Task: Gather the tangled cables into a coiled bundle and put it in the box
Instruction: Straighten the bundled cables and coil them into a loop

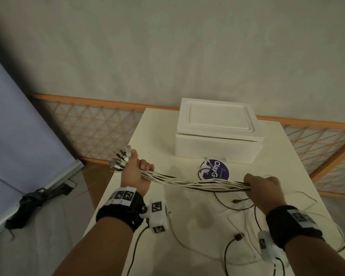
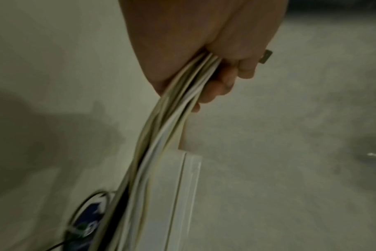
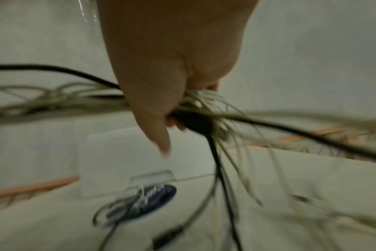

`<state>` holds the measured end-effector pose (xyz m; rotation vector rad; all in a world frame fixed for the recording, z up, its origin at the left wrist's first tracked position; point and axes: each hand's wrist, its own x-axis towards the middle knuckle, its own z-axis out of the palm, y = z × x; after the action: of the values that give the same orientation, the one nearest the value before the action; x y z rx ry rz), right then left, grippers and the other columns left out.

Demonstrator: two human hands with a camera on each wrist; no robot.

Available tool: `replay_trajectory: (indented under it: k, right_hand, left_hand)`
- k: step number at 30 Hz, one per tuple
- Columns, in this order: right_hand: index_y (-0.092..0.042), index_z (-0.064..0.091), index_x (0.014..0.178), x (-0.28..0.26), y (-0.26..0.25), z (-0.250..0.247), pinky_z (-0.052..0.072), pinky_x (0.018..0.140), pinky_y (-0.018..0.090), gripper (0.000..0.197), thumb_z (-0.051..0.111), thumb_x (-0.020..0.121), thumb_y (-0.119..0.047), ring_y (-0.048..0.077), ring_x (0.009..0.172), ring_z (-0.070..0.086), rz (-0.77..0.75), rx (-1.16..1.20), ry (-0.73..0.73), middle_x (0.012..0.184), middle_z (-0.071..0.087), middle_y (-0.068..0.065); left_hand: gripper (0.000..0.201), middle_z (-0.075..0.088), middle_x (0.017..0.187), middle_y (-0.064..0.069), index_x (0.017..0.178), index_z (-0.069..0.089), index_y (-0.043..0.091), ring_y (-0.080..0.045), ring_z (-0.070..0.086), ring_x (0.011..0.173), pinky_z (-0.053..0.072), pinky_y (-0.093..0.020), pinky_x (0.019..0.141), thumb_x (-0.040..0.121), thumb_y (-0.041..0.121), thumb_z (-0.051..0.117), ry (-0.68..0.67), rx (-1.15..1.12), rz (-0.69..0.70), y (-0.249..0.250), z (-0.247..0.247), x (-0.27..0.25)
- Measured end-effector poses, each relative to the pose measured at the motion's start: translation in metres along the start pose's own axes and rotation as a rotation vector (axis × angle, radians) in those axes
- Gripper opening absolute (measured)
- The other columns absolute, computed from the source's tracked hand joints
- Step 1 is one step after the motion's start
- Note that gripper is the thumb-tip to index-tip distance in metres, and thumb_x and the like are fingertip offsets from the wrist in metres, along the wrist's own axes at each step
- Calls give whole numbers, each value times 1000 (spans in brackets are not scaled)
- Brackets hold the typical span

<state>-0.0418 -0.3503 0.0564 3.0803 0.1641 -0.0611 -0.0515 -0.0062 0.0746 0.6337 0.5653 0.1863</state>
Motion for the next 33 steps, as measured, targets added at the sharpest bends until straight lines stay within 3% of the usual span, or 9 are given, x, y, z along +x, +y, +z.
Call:
replay_trajectory:
  k: [2,4,6,8,12,16,21,24,33]
  right_hand:
    - [-28,37,135,1,-4,-14,17,109,59,77,71,69,-50,23,128,45,3,-59,-349,130,52,2]
    - [-24,13,150,5,-24,-35,7,114,51,108,79,67,-45,24,142,21,-117,86,-501,152,27,3]
    - [-22,27,147,7,-62,-55,20,113,27,85,74,77,-27,17,137,29,-287,477,-306,149,33,-2]
    - [-24,48,136,7,-103,-70,36,105,24,57,63,82,-12,11,123,48,-392,733,-219,134,52,-5]
    - [-10,64,114,10,-152,-77,46,98,42,53,51,64,-20,23,107,60,-437,984,-494,114,66,10]
    - [0,64,116,22,-151,-77,39,100,40,57,48,67,-23,22,104,59,-288,1337,-770,118,64,18]
    - [-8,62,89,28,-170,-76,43,71,32,24,65,84,-31,20,80,58,-607,693,-410,90,64,9]
    - [-5,59,89,26,-174,-72,48,67,38,22,66,77,-21,20,74,56,-600,716,-383,89,60,12]
    - [-18,53,120,11,-179,-46,43,72,25,48,72,76,-25,13,85,57,-406,791,-245,101,64,-2]
  left_hand:
    - [27,45,52,7,72,47,25,-10,41,53,41,-28,69,91,43,53,-47,55,-22,-20,0,-2]
    - [18,54,61,8,78,52,28,-10,45,62,41,-29,74,86,43,57,-84,110,-24,-35,5,-9]
    - [16,59,68,8,76,57,28,-10,48,67,40,-28,72,81,43,59,-128,129,-21,-45,13,-15]
    - [29,60,72,6,66,66,25,-11,53,69,42,-27,67,86,45,56,-165,169,-55,-51,20,-20]
    - [41,56,86,-11,90,66,17,-29,58,82,47,-44,77,77,54,58,-259,234,-140,-51,23,-26]
    - [49,54,93,-8,103,64,18,-31,52,100,48,-46,84,74,58,61,-309,322,-75,-40,9,-21]
    - [40,68,91,-7,103,60,13,-21,62,95,55,-30,79,85,46,47,-431,472,-43,-37,8,-26]
    - [36,65,96,-10,102,61,11,-23,59,101,51,-34,88,89,42,49,-442,522,14,-37,13,-31]
    - [25,73,94,-1,81,73,18,-23,65,98,51,-45,92,90,37,59,-237,542,93,-44,16,-29]
